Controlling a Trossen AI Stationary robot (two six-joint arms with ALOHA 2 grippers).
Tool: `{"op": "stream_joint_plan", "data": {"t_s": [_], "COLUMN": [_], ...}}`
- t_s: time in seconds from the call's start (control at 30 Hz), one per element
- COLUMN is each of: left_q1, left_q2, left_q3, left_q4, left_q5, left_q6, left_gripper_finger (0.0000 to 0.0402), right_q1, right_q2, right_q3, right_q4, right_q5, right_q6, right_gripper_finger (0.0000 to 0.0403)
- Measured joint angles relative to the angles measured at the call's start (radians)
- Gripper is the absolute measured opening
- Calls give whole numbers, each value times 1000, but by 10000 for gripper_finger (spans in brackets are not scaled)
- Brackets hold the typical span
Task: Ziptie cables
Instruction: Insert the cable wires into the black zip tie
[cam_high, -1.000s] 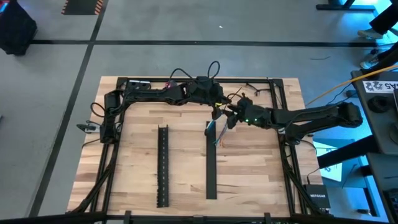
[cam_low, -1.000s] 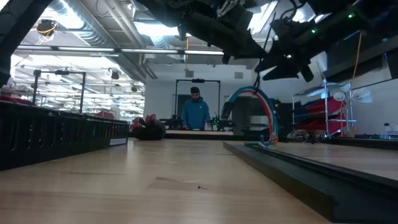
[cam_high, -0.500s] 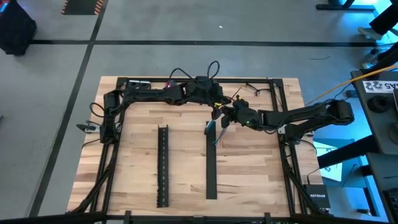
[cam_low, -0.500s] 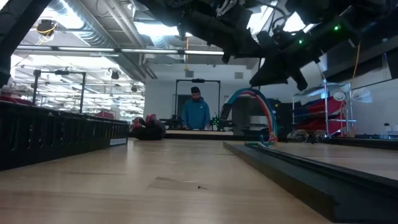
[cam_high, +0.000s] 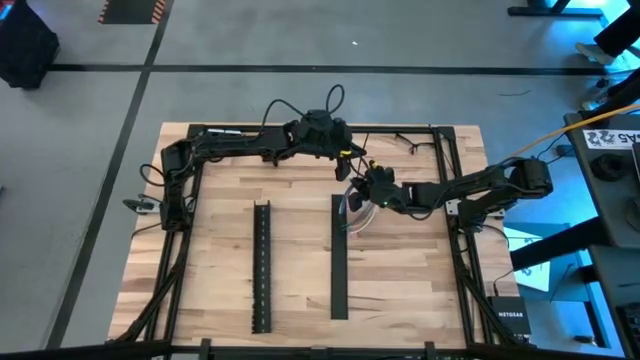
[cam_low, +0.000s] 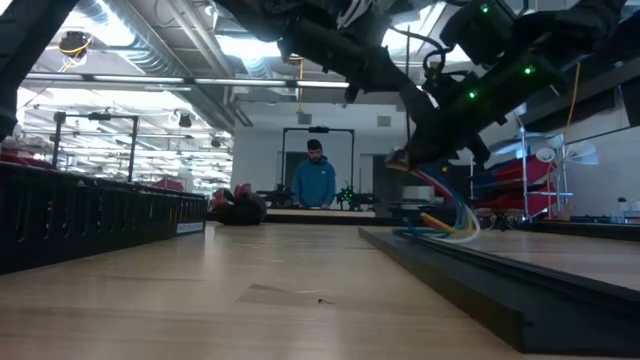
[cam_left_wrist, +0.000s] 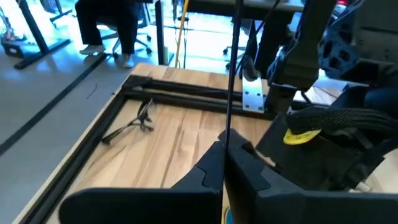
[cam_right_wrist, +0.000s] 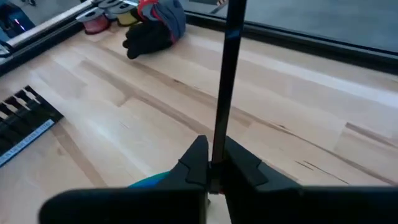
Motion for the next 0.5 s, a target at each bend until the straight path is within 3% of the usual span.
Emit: {"op": "stream_joint_plan", "data": {"t_s": [0.13,0.3,0.5], "left_q1": [-5,1,4], "left_q2": [-9,-104,-156], "left_q3": [9,24,9], "left_q4": [-50,-174,-419], "left_q5": [-2,-4,-4], "left_q6": [36,61,79], "left_gripper_finger": [10,66,141], "right_q1": [1,3,2], "right_q2": [-4,-8,-40], "right_q3": [7,74,241], "right_q4": [-1,-92,-453], "right_q5": [-20,-66,-60], "right_q6": [-8,-90,-186], "right_gripper_finger": [63,106,161]}}
